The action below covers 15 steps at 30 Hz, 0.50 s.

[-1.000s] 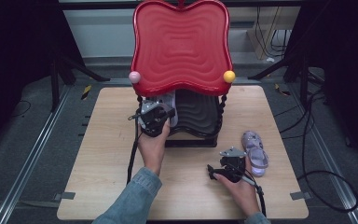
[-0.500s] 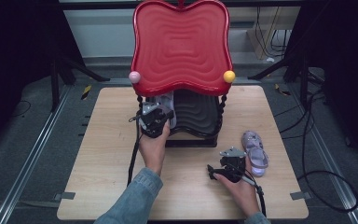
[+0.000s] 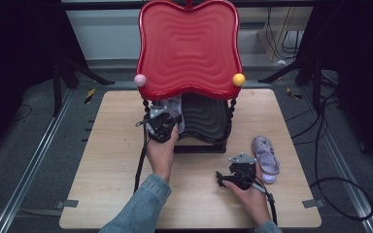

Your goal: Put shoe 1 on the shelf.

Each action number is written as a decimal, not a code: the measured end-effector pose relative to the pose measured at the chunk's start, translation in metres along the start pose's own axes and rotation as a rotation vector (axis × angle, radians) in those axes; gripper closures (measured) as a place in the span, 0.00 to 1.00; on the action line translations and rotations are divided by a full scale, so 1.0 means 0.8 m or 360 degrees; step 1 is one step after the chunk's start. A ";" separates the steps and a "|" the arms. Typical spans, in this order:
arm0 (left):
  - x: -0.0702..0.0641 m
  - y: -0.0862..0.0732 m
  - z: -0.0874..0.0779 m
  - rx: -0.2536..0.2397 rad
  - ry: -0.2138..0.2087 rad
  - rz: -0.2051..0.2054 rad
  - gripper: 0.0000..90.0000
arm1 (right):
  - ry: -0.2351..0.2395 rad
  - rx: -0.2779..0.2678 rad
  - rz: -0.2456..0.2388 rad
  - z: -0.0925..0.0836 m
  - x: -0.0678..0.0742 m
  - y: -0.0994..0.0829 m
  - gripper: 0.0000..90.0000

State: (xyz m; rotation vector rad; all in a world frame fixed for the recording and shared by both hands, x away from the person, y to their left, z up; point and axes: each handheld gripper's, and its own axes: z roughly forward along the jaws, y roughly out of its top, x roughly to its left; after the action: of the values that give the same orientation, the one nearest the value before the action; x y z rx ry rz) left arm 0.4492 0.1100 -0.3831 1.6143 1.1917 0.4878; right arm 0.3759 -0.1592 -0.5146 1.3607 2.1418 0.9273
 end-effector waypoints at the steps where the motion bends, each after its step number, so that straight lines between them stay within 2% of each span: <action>1: 0.000 0.000 0.001 0.0002 -0.0001 -0.0003 0.96 | 0.0000 0.0000 0.0000 0.000 0.000 0.000 0.04; 15: -0.010 -0.001 0.018 -0.0011 0.0020 -0.0038 0.96 | 0.0004 0.0001 0.0004 0.000 0.000 0.000 0.04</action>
State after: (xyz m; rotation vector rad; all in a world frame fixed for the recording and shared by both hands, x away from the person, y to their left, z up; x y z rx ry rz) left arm 0.4566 0.0961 -0.3876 1.5914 1.2160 0.4872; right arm 0.3760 -0.1589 -0.5146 1.3639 2.1431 0.9301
